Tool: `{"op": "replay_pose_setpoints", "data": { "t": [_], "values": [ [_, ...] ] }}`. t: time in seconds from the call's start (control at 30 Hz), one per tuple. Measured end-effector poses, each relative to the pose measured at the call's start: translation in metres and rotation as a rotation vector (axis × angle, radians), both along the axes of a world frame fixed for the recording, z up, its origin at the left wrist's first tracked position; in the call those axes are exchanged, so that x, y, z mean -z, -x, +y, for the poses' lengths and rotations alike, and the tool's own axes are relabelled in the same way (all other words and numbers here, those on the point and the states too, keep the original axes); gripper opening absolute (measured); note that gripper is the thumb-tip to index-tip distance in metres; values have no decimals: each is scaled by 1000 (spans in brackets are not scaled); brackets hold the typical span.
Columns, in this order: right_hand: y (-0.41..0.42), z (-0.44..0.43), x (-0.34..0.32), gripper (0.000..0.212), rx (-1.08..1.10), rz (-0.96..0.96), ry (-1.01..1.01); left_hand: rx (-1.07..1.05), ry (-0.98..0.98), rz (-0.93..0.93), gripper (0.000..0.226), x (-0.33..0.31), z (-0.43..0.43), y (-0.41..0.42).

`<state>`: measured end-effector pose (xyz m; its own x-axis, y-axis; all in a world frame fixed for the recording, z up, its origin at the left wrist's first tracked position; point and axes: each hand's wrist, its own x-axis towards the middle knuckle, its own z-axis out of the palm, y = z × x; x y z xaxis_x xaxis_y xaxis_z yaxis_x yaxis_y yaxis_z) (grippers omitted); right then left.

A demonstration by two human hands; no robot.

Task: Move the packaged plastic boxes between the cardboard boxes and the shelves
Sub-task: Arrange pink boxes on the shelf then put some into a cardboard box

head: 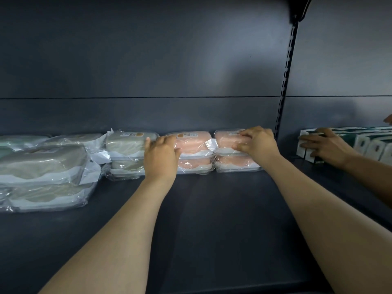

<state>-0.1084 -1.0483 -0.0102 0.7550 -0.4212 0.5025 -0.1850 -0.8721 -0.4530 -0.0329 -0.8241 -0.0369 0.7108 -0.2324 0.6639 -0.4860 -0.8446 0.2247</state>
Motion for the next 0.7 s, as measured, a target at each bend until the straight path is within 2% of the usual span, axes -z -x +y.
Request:
{"op": "replay_pose_setpoints", "data": {
  "t": [0.17, 0.3, 0.47, 0.6, 0.7],
  "values": [
    [1, 4, 6, 57, 24, -24, 4, -16, -28, 4, 38, 1, 0, 0],
    [5, 9, 4, 60, 69, 34, 88, -40, -68, 32, 40, -2, 1, 3],
    [22, 21, 6, 59, 109, -11, 190, -59, -57, 50, 38, -19, 2, 10],
    [46, 31, -7, 57, 54, 35, 150, 31, -3, 2, 36, -41, 8, 33],
    [71, 43, -22, 53, -26, 101, 131, 139, -64, 68, 32, -55, 15, 63]
  ]
}}
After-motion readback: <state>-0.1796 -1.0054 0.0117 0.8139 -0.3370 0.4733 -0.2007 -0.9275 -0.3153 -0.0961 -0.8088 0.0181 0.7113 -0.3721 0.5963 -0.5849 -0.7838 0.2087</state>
